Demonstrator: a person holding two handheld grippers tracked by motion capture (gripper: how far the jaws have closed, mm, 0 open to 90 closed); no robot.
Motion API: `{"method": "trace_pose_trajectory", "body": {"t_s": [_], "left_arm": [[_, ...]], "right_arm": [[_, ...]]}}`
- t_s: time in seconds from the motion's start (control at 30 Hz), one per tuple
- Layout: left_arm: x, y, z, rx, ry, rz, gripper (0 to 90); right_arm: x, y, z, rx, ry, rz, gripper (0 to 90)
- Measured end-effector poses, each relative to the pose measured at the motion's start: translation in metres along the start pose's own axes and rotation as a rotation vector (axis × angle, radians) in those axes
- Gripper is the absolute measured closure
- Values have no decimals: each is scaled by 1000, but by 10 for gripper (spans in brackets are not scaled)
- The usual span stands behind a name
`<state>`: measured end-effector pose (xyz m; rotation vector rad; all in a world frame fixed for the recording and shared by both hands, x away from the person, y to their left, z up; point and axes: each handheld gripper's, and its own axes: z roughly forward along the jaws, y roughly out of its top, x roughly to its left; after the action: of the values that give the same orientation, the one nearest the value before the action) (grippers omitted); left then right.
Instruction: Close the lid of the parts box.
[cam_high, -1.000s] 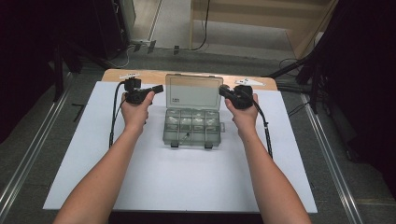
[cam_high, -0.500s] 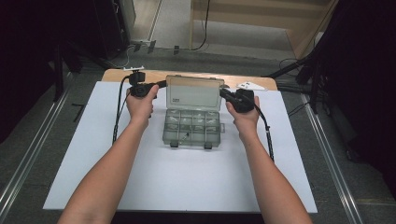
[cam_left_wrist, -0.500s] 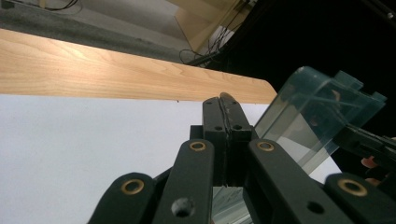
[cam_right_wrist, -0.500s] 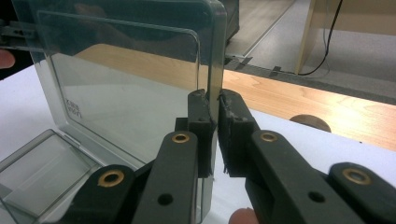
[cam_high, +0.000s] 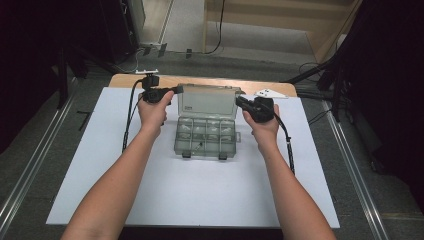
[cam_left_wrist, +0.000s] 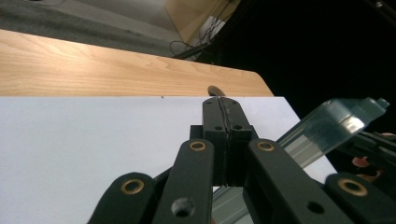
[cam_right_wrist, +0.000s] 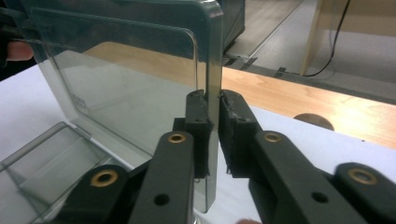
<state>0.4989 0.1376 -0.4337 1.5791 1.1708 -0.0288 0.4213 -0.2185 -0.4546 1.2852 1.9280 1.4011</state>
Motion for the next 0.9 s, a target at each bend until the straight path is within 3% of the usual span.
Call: {"method": "trace_pose_trajectory", "body": {"t_s": [0.13,0.2,0.47,0.57,0.77,0.9], "left_arm": [[-5,-2,-3,2,-2,33,900],[-7,-3,-5,-2,0,47,900],[-12,-8,-10,-10,-5,83,900],[-14,-10,-12,-13,-12,89,900],[-21,-13,-18,-13,-16,115,900],[-24,-15,-24,-23,0,144,900]], "right_arm": [[-2,-2,-7,-7,20,37,627],[-3,-5,-12,-1,12,24,577],[-8,-22,-27,12,33,-11,526],[-11,-27,-29,28,23,-8,568],[-11,-25,-31,44,-23,8,761],[-7,-20,-31,42,-4,-1,847]]}}
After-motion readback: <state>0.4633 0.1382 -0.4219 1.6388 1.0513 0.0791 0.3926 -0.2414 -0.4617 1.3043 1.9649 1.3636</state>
